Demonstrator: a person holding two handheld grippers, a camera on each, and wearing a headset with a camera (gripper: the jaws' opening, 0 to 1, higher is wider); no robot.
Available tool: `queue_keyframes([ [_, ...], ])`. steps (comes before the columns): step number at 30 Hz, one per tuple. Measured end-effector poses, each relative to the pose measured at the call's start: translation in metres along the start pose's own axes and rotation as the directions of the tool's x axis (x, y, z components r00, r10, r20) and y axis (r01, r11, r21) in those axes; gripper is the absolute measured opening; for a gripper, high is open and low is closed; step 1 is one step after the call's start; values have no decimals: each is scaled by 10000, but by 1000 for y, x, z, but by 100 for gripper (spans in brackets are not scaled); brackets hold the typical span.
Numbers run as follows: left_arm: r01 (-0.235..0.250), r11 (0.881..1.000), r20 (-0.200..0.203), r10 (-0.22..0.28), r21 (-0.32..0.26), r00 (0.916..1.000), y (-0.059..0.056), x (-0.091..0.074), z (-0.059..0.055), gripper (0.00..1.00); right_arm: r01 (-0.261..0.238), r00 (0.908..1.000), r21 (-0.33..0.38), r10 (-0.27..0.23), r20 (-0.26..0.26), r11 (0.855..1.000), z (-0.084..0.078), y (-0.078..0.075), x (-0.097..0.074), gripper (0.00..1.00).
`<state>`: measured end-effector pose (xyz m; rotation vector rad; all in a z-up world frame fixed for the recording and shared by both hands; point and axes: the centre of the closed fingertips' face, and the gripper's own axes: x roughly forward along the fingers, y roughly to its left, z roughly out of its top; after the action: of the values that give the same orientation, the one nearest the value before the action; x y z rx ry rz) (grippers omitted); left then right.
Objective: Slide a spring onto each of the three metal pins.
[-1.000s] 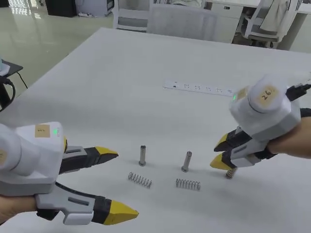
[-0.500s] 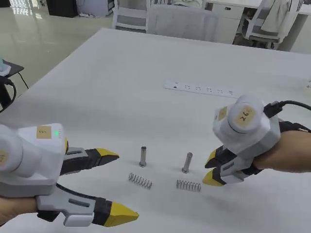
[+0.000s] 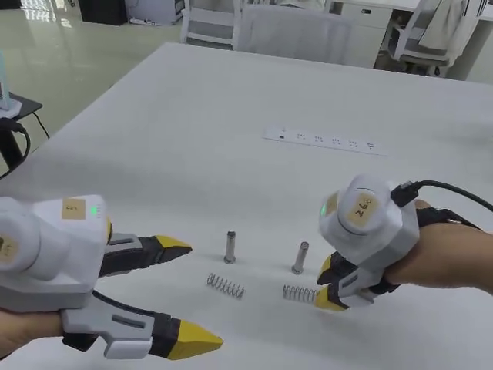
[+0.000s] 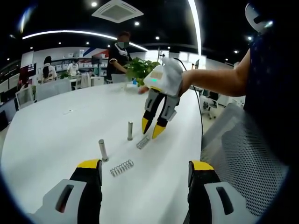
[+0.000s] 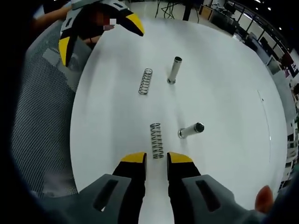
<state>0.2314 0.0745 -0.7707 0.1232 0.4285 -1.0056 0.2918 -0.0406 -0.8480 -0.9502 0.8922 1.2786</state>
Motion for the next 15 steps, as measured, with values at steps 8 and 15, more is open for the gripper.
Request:
queue_keyframes([
  [8,-7,10000,-35,7,-6,10000,1,1,0,71,-74,10000,-81,73,-52,9999,0,-1,7,13],
  [15,-60,10000,-10,60,-21,10000,2,0,0,71,-167,9996,-215,161,-247,9996,-2,-1,12,12],
])
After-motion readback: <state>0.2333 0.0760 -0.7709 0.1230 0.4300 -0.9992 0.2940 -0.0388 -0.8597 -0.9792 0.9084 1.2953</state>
